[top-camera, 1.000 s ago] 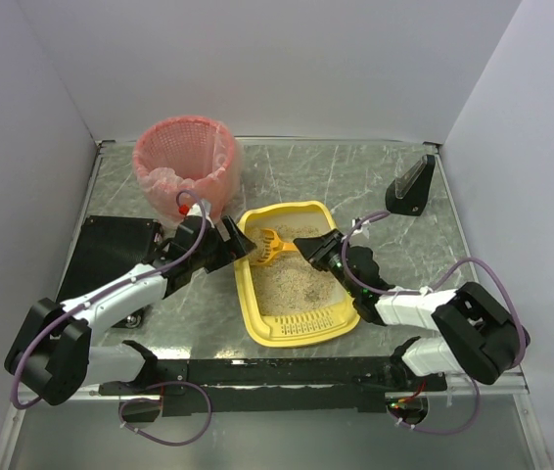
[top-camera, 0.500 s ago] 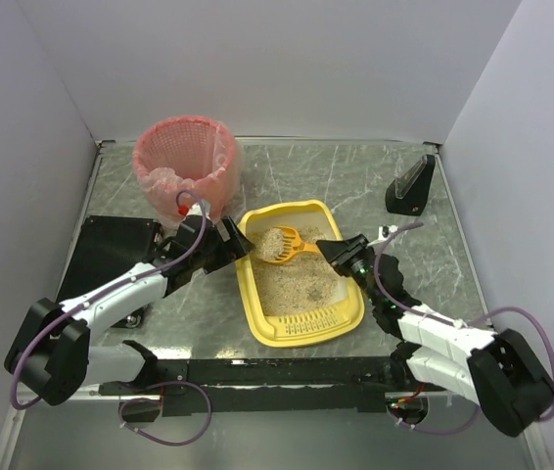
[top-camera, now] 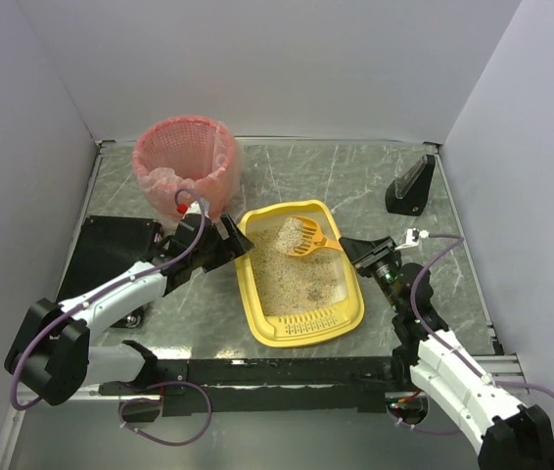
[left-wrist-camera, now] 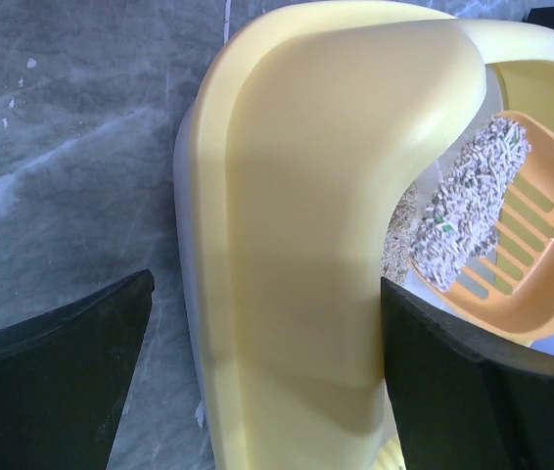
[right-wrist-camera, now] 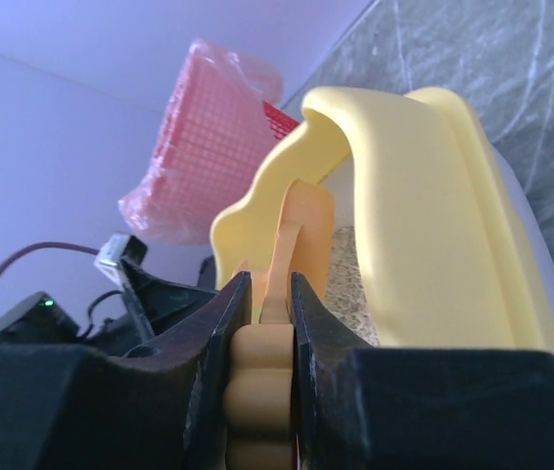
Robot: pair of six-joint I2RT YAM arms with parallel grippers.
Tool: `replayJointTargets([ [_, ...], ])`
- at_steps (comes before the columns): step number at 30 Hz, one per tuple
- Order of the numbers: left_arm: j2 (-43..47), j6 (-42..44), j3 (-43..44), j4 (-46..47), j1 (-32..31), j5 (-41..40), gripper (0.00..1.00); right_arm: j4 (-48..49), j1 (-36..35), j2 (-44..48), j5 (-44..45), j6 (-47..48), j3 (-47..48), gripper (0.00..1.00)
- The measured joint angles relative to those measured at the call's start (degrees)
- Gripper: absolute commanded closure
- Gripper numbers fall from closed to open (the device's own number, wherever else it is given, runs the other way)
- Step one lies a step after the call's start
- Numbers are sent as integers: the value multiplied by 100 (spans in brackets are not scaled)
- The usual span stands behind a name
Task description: Clean the litter box
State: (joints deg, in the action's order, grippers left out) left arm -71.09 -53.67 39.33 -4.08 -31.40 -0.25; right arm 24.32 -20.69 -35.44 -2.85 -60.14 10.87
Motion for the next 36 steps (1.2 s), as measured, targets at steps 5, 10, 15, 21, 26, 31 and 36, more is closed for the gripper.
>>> replayJointTargets([
  [5,0,2,0,4,4,13,3,439,570,-11,-946,-323,-216,100],
  [10,0,11,0,20,11,48,3,1366,1346,-603,-2131,-911,-557,100],
  [15,26,48,0,35,22,83,3,2693,1880,-1370,-3130,-1604,-723,100],
  [21,146,50,0,90,26,138,3,4197,2293,-2404,-3871,-2389,-765,100],
  [26,186,70,0,127,26,175,3,4590,2354,-3510,-4286,-2953,-761,100],
  [31,203,72,0,127,26,184,3,4603,2380,-3198,-4391,-2953,-761,100],
  [36,243,87,0,127,26,190,3,4636,2396,-2138,-4439,-2511,-658,100],
])
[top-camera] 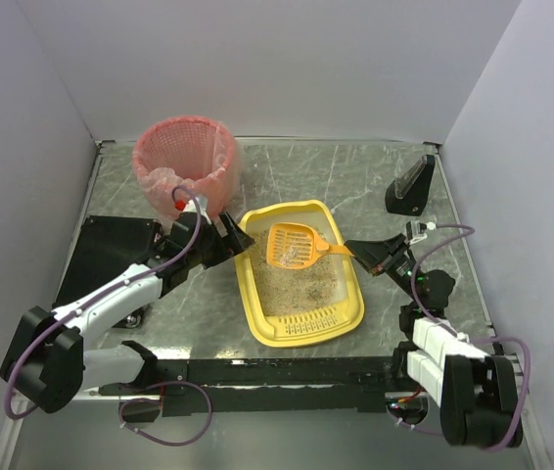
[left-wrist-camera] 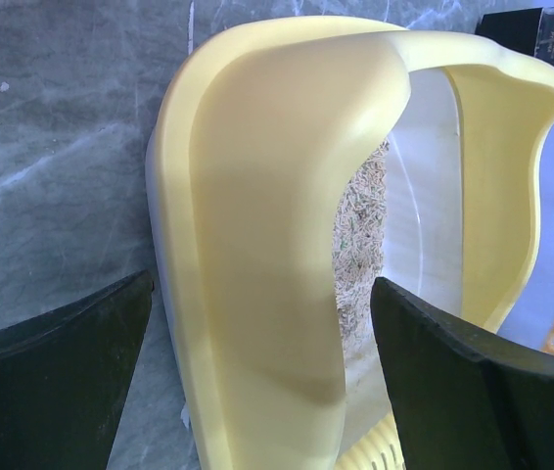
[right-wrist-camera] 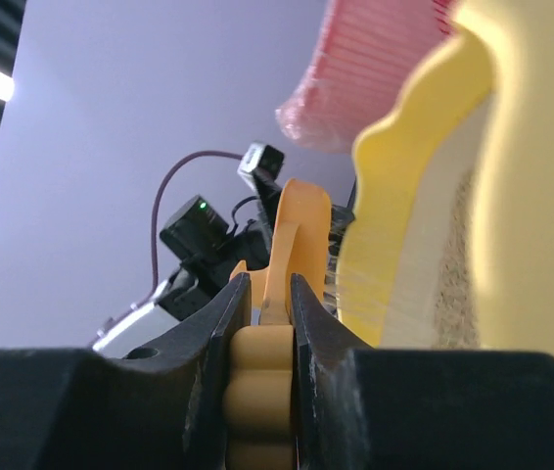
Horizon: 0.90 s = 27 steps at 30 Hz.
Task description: Clean the litter box
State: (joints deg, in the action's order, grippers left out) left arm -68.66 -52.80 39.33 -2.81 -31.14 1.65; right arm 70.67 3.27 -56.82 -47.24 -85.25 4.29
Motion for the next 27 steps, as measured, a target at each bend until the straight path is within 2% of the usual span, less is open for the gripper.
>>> replayJointTargets([
  [5,85,9,-26,0,0,0,3,-177,70,514,0,293,13,100],
  [16,372,22,-125,-4,0,-4,3,-94,118,422,-20,376,2,100],
  [18,446,24,-153,-9,2,-4,3,-549,116,557,-22,579,57,100],
  [23,772,70,-234,-107,4,-33,3,-2750,96,1722,391,1698,420,100],
  [27,1071,105,-348,-184,4,-83,3,-3687,85,2306,649,2288,610,100],
])
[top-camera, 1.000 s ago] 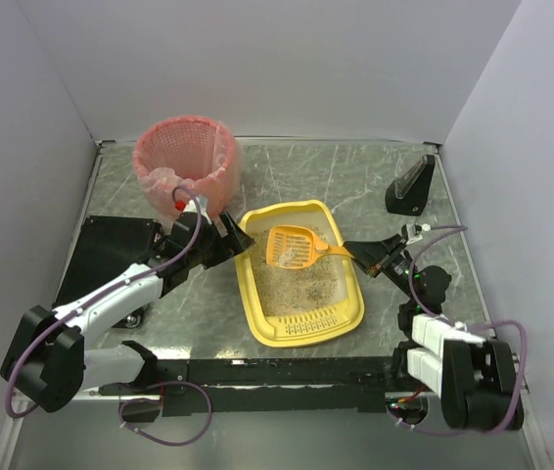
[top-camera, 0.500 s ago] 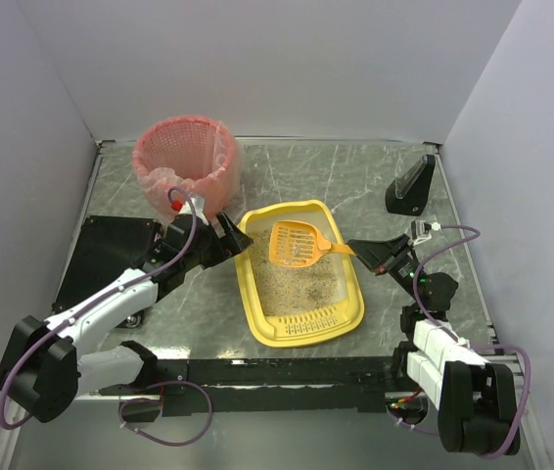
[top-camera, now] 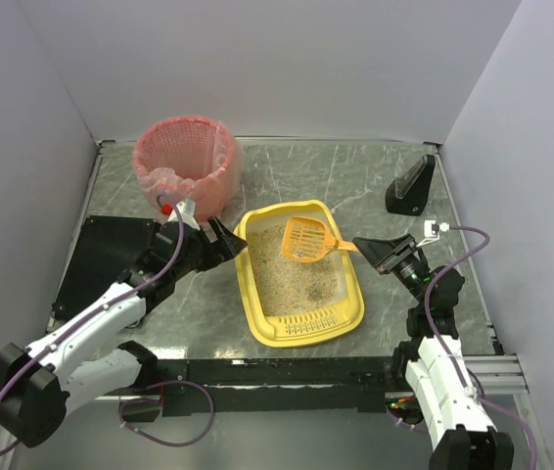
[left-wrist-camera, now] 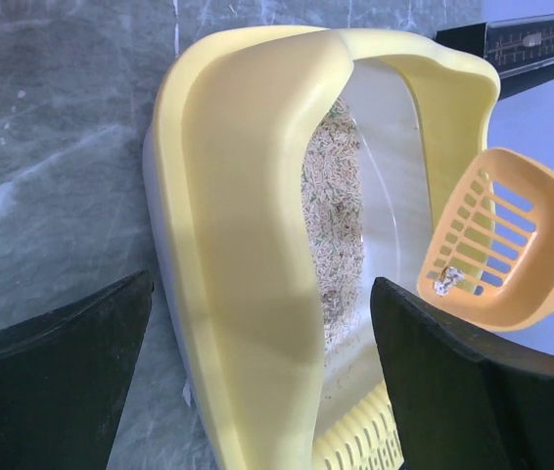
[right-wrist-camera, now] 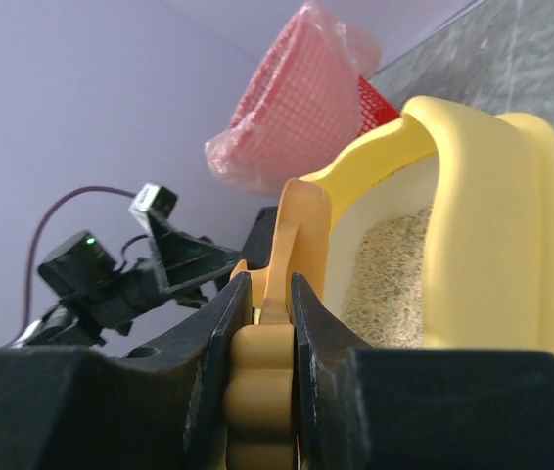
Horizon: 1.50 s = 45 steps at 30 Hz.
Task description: Clean the litter box
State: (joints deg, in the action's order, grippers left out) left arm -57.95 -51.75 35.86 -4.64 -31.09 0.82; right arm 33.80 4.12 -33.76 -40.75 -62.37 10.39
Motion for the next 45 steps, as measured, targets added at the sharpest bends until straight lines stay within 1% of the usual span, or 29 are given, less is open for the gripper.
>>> replayJointTargets([
  [2,151,4,-55,-72,0,-87,3,-190,-2,-13,39,92,28,100],
  [5,343,4,-101,-175,0,-223,3,-315,-2,-286,35,44,33,100],
  [11,807,2,-219,-378,0,-507,3,-367,-48,-809,11,-372,223,100],
  [16,1075,2,-295,-555,0,-758,3,-914,-291,-946,90,-481,1139,100],
  [20,1174,-4,-372,-658,0,-887,3,-1054,-616,-1209,157,-557,1860,100],
  [26,1408,-26,-472,-973,0,-1128,3,-1504,-1403,-2199,424,-595,3023,100],
  [30,1637,-46,-511,-1117,0,-1255,3,-1770,-1941,-3191,743,-645,4164,100],
  [34,1860,-114,-616,-1274,2,-1276,3,-1753,-2387,-4266,1019,-791,5309,100],
  [37,2055,-188,-726,-1392,2,-1279,3,-1714,-2621,-5355,1209,-879,6389,100],
  [38,2127,-214,-761,-1429,2,-1279,3,-1711,-2712,-5547,1257,-870,6568,100],
  [40,2271,-269,-824,-1510,2,-1283,3,-2031,-2874,-6269,1432,-684,7416,100],
  [43,2441,-363,-879,-1631,2,-1281,3,-2839,-3139,-7425,1731,-13,9125,100],
  [45,2538,-422,-927,-1659,7,-1274,3,-3211,-3307,-7897,1980,474,9868,100],
])
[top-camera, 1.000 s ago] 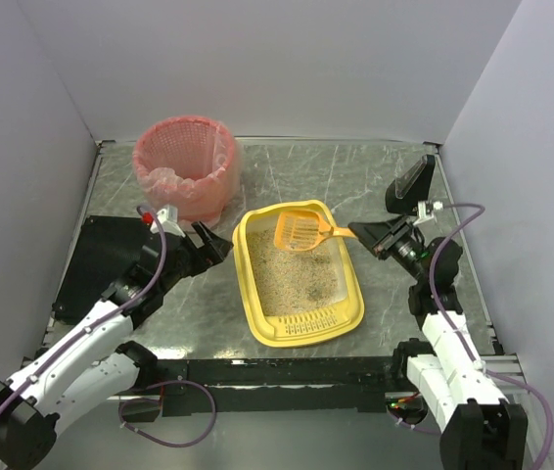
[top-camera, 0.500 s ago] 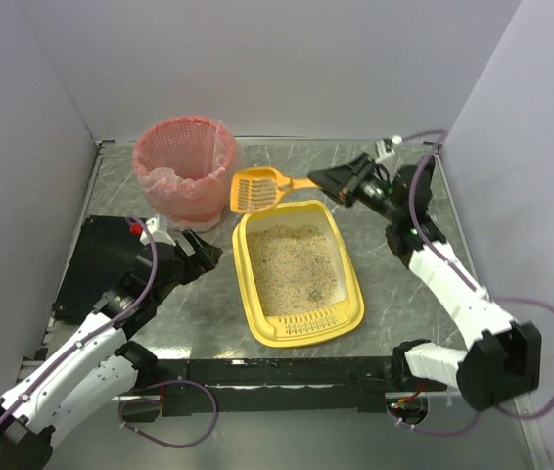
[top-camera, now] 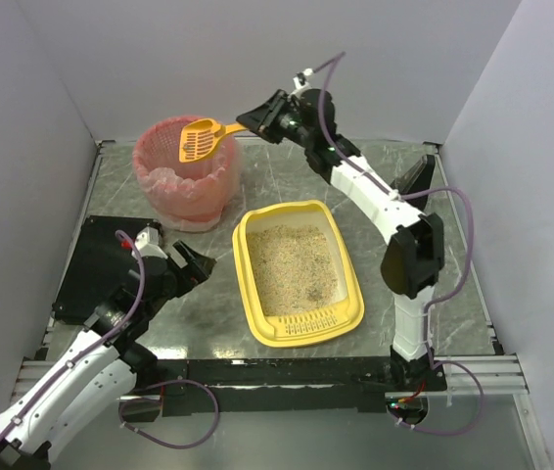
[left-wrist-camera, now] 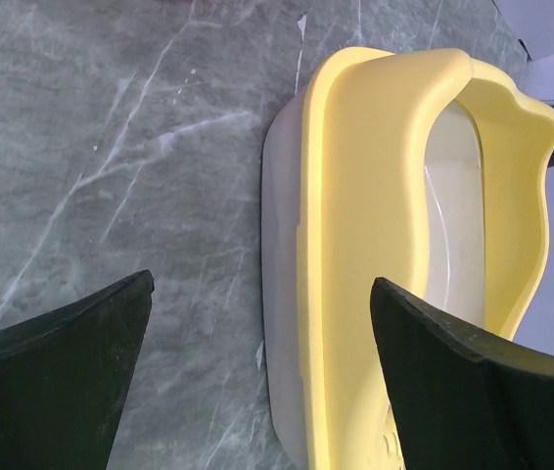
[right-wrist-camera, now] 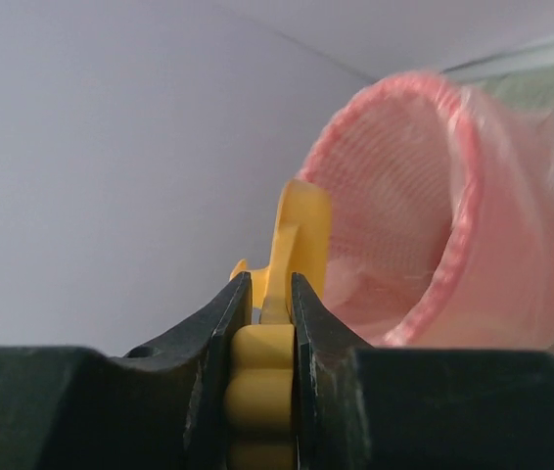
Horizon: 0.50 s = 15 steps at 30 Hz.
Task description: Clean the litter box
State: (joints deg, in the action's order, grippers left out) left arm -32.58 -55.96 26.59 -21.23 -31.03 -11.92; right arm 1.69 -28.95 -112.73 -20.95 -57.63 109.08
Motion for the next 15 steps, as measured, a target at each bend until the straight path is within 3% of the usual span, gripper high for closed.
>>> replayJointTargets([
  [5,212,-107,-116,-98,0,0,3,-551,-422,-472,699,1786,859,100],
  [11,271,-201,-173,-98,0,4,3,-501,-841,-474,1001,4072,896,100],
  [15,212,-216,-173,-94,0,35,3,-444,-1001,-433,1084,4918,861,100],
])
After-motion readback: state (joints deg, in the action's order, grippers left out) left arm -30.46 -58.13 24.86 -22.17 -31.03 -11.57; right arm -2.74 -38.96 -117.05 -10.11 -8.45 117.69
